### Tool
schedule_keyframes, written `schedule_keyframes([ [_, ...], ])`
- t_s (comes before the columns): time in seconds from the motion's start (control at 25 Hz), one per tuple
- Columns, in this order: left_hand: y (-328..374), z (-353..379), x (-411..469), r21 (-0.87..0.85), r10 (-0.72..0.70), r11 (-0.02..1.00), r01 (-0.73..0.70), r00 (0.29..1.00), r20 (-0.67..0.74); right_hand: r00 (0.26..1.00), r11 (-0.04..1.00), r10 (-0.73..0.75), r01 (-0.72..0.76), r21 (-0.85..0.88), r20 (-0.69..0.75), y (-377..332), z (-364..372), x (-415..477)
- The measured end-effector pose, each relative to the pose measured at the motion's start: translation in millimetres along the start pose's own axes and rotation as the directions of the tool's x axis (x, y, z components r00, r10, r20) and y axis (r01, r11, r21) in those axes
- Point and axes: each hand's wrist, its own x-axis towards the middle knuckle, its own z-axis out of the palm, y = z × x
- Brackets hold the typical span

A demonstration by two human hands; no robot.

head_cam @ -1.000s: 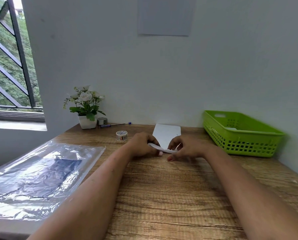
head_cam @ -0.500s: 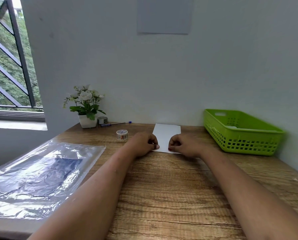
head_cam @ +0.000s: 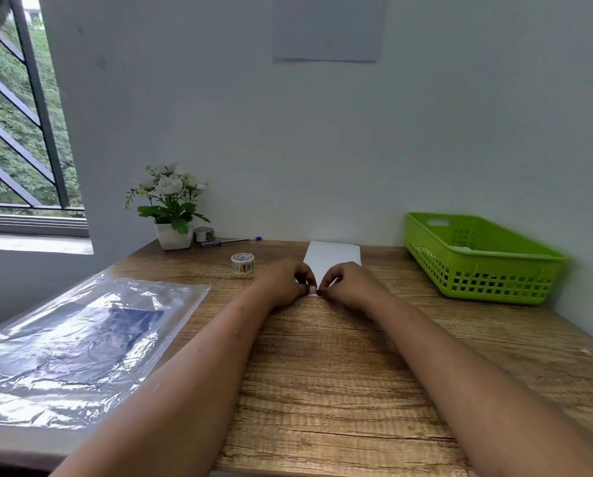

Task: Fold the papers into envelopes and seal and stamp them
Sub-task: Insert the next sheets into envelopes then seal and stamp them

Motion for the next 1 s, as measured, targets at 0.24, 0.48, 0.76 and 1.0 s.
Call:
schedule_keyframes([
  [0.24, -1, -3, 1, 0.063, -0.128, 0.99, 0.126, 0.991, 0.032, 0.976, 0.976, 0.161, -0.18, 0.122, 0.149, 2, -24, -4],
  [0.48, 0, -3, 2, 0.133, -0.16, 0.979, 0.155, 0.987, 0.03, 0.957, 0.953, 0.215, -0.25, 0.174, 0.197, 17, -46, -13],
  [0.76, 21, 0, 4, 0.191, -0.212, 0.957, 0.219, 0.976, -0.053, 0.948, 0.932, 0.265, -0.298, 0.207, 0.174, 18, -52, -16],
  [1.0, 23, -12, 2, 0.213, -0.378, 0.904, 0.369, 0.926, 0.001, 0.965, 0.954, 0.244, -0.257, 0.156, 0.1, 24, -43, -11],
])
